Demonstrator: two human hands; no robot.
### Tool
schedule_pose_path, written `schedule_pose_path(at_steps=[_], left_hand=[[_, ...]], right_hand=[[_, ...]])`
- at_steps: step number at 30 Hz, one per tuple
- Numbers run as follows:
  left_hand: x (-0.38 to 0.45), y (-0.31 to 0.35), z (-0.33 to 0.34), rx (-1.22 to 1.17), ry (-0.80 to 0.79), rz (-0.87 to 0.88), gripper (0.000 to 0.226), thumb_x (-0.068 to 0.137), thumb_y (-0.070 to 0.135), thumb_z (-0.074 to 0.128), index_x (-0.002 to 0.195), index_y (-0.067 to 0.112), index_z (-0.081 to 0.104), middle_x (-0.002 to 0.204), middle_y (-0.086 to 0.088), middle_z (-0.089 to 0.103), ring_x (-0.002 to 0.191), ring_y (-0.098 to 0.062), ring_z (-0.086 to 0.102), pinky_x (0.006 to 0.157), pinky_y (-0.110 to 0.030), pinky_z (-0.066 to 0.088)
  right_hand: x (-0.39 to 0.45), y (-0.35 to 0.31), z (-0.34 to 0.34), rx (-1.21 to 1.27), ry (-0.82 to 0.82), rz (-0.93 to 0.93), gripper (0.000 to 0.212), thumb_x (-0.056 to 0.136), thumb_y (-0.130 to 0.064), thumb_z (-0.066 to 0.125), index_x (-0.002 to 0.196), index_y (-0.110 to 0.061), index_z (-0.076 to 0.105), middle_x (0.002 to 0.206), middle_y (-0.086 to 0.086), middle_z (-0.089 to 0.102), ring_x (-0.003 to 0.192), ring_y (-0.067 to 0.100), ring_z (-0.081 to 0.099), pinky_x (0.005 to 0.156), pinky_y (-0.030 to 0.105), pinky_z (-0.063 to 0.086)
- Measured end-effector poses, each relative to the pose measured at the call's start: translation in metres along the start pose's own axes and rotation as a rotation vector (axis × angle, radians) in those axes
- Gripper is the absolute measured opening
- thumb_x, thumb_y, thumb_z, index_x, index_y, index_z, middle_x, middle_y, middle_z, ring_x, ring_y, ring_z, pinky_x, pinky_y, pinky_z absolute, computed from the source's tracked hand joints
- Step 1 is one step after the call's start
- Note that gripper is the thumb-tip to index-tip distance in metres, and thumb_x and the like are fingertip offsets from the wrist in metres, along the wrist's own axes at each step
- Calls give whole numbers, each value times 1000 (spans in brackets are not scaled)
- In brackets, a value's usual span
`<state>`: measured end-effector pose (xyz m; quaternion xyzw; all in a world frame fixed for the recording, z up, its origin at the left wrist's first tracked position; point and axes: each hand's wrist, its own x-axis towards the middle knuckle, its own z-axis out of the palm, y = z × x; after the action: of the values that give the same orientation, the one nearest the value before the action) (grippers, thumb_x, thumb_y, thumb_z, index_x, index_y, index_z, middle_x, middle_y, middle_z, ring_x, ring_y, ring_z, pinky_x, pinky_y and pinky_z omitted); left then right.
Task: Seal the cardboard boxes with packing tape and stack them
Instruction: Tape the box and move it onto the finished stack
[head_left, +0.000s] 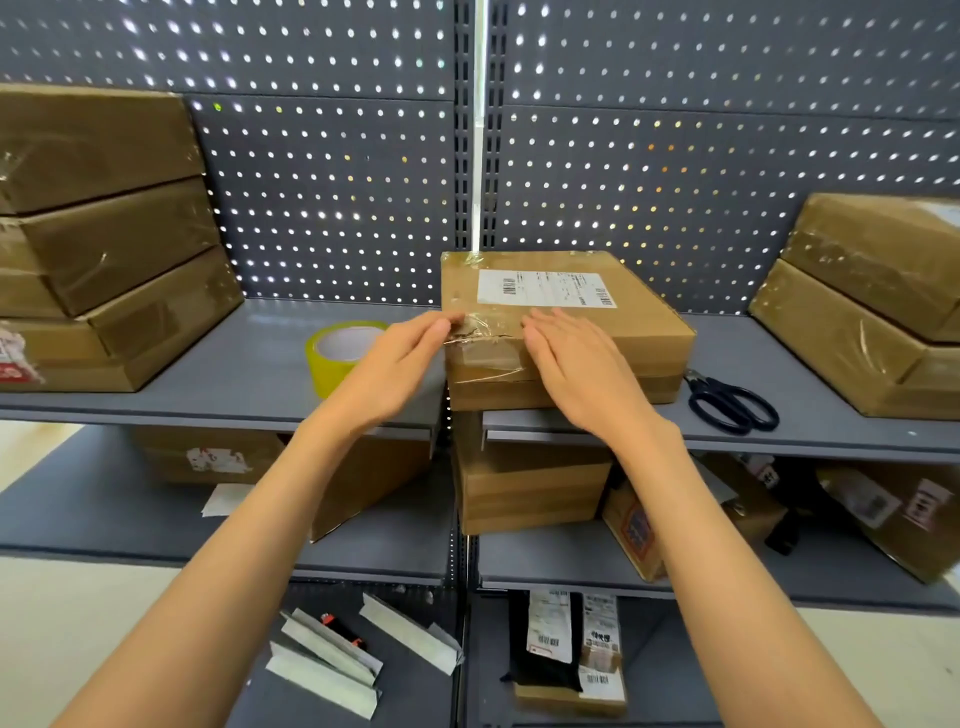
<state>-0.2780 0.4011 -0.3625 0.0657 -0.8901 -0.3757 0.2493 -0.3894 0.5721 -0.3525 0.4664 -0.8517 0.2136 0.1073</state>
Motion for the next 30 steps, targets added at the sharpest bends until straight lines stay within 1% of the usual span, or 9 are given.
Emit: schedule_pose_path(at_steps=[4, 5, 8, 11, 15, 19, 23, 26, 30], left_hand=[[7, 7, 3, 81, 69, 71, 38, 104, 23, 35, 136, 10, 50, 130, 10, 49, 121, -1, 42, 92, 2, 27], [9, 6, 7, 107, 73, 97, 38, 103, 22, 36, 136, 9, 49, 130, 9, 47, 123, -3, 40, 96, -1, 26], [9, -9, 22, 249, 46, 166, 41, 103, 23, 35, 140, 7, 43, 145, -5, 43, 140, -16, 29, 113, -23, 22], [6, -24, 26, 369, 41, 226, 47, 101, 32, 34, 142, 9, 39, 150, -8, 37, 144, -18, 21, 114, -28, 21], [8, -28, 19, 486, -15, 290, 58, 96, 43, 35, 142, 7, 36, 151, -10, 35, 144, -20, 23, 115, -32, 22], [7, -33, 17, 546, -46, 344, 65, 97, 49, 34, 144, 4, 31, 152, -15, 31, 144, -25, 21, 117, -37, 19], [1, -40, 25, 611, -19, 312, 65, 99, 50, 27, 150, 12, 13, 157, -17, 14, 146, -29, 10, 118, -46, 17], [-8, -42, 32, 786, 29, 262, 71, 97, 58, 19, 151, 18, -4, 159, -17, 3, 147, -29, 2, 118, -47, 13], [-21, -38, 36, 942, 74, 242, 77, 96, 64, 11, 151, 12, 0, 158, -21, 8, 146, -34, 5, 115, -52, 17]], right_hand=[[14, -12, -3, 109, 81, -9, 43, 104, -33, 32, 138, -12, 49, 140, 4, 51, 134, 19, 40, 109, 32, 26], [18, -14, 0, 108, 82, -14, 44, 103, -36, 34, 138, -13, 48, 141, 4, 51, 133, 19, 41, 109, 33, 26], [20, -9, 16, -13, 39, -60, 50, 100, -45, 37, 139, -15, 46, 143, 1, 49, 135, 16, 38, 111, 30, 21], [16, -2, 29, -160, 97, -137, 58, 97, -50, 31, 136, -13, 50, 138, 3, 54, 131, 18, 45, 109, 34, 28], [17, 5, 33, -212, 115, -170, 61, 93, -50, 30, 131, -9, 56, 131, 7, 59, 124, 23, 53, 102, 38, 38], [16, 8, 31, -239, 70, -204, 69, 91, -56, 27, 139, -11, 47, 142, 6, 50, 133, 22, 44, 109, 38, 29], [14, 8, 27, -226, 51, -224, 67, 94, -52, 44, 148, -15, 32, 153, 2, 33, 143, 19, 26, 116, 34, 14], [13, 9, 24, -234, 35, -235, 73, 93, -51, 49, 151, -18, 22, 157, 0, 24, 146, 18, 16, 117, 31, 5], [11, 7, 22, -128, 48, -170, 71, 94, -51, 46, 152, -19, 19, 159, -1, 18, 147, 15, 8, 116, 28, -1]])
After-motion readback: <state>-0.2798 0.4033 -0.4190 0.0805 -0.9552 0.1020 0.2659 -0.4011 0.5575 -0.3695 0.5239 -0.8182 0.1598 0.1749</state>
